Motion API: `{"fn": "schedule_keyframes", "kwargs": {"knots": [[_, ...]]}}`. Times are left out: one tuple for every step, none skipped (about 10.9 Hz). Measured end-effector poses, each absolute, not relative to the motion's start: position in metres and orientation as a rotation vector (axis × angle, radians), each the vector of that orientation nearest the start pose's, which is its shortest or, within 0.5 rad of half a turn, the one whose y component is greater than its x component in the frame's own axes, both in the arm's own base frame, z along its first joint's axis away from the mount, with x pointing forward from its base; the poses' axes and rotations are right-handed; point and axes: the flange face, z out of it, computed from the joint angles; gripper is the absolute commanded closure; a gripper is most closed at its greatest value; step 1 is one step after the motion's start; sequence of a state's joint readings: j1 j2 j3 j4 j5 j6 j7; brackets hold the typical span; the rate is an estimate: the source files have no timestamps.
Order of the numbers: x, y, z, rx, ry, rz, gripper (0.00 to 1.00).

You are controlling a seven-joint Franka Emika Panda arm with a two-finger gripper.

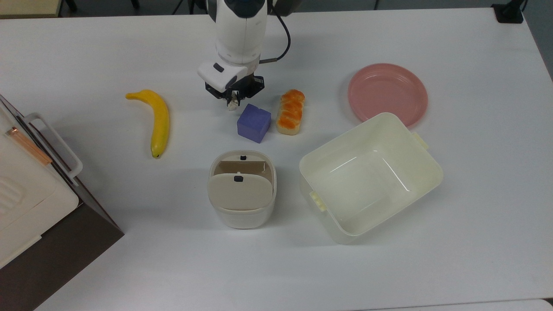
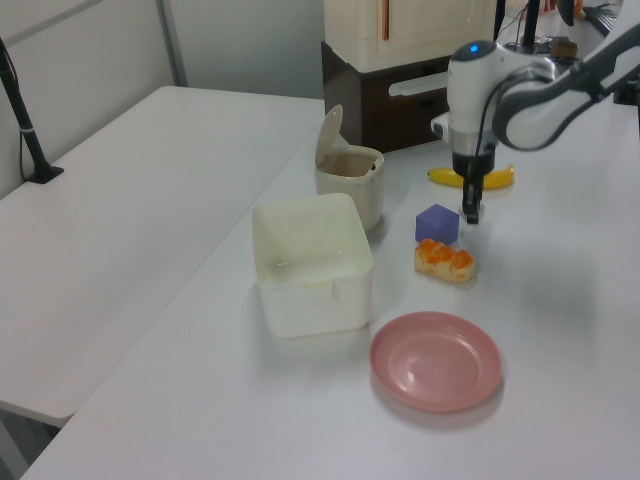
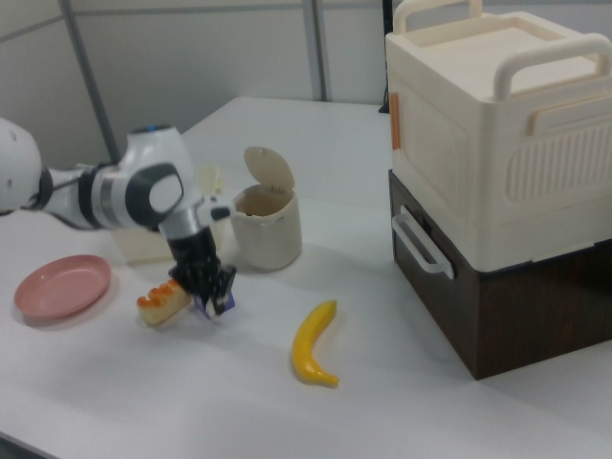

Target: Grab it up and put it in the trash

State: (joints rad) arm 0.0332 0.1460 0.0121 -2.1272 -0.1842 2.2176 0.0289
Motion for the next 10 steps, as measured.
{"fn": "schedule_keyframes", "kwargs": {"knots": [[0.567,0.017,0.367,-3.28,-0.19,0.043,1.0],[0.581,0.015,0.403,-3.261,-0.146,-0.038,0.97],[0.594,0.01,0.436,-3.233,-0.095,-0.134,0.95],[0.606,0.006,0.464,-3.211,-0.058,-0.224,0.9],[0.616,0.005,0.483,-3.186,-0.021,-0.288,0.88],[0.627,0.007,0.496,-3.157,0.03,-0.346,0.88],[0.641,0.009,0.502,-3.13,0.098,-0.435,0.87],[0.655,0.012,0.501,-3.096,0.184,-0.531,0.65],[0.666,0.017,0.495,-3.061,0.247,-0.608,0.01],[0.677,0.023,0.489,-3.032,0.282,-0.668,0.0]]}}
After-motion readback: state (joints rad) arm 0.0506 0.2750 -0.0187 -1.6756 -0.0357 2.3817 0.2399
